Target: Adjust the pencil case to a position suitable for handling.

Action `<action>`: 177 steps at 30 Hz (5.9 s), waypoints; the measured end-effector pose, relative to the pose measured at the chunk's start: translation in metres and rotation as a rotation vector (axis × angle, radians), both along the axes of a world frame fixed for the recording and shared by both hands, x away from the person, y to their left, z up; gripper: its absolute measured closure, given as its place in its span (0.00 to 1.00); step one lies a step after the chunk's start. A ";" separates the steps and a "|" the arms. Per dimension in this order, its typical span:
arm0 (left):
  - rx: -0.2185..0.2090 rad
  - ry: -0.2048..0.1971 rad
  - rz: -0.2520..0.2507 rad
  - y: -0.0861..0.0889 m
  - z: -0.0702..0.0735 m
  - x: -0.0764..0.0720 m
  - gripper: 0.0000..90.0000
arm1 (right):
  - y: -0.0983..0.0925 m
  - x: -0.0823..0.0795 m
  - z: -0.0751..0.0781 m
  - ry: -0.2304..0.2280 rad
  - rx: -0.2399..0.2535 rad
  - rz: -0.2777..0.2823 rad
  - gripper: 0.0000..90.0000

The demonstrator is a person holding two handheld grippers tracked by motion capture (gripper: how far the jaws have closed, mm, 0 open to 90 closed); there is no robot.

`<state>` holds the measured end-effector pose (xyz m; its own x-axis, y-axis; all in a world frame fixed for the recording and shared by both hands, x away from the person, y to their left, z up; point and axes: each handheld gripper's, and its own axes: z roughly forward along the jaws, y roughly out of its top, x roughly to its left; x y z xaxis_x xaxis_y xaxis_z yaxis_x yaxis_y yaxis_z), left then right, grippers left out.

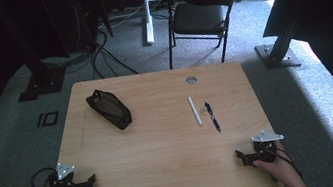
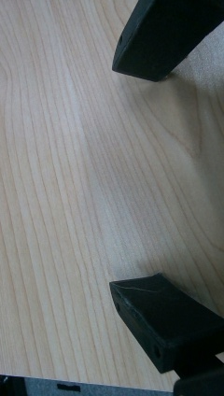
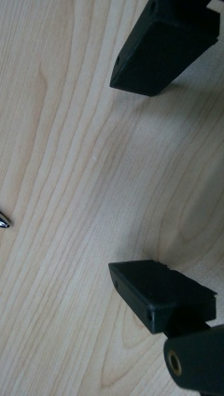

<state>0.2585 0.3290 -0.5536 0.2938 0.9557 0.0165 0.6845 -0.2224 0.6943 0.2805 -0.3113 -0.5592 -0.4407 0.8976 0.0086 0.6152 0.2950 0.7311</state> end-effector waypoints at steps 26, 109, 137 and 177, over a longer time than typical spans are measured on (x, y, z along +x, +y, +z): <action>0.000 0.000 -0.001 0.000 0.000 0.000 0.01 | 0.024 0.016 0.006 -0.017 -0.005 0.027 0.12; 0.000 0.001 -0.005 0.001 0.000 0.000 0.01 | 0.235 0.087 0.031 -0.120 0.080 0.305 0.14; 0.000 0.001 -0.005 0.001 0.000 0.000 0.01 | 0.295 0.102 0.036 -0.160 0.109 0.360 0.16; -0.001 0.000 -0.005 0.000 0.000 0.000 0.01 | 0.355 0.134 0.041 -0.260 0.163 0.321 0.50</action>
<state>0.2585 0.3294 -0.5535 0.2983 0.9543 0.0156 0.6834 -0.2250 0.6945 0.4149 0.0439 -0.5182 -0.7029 0.7113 -0.0092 0.3006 0.3088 0.9024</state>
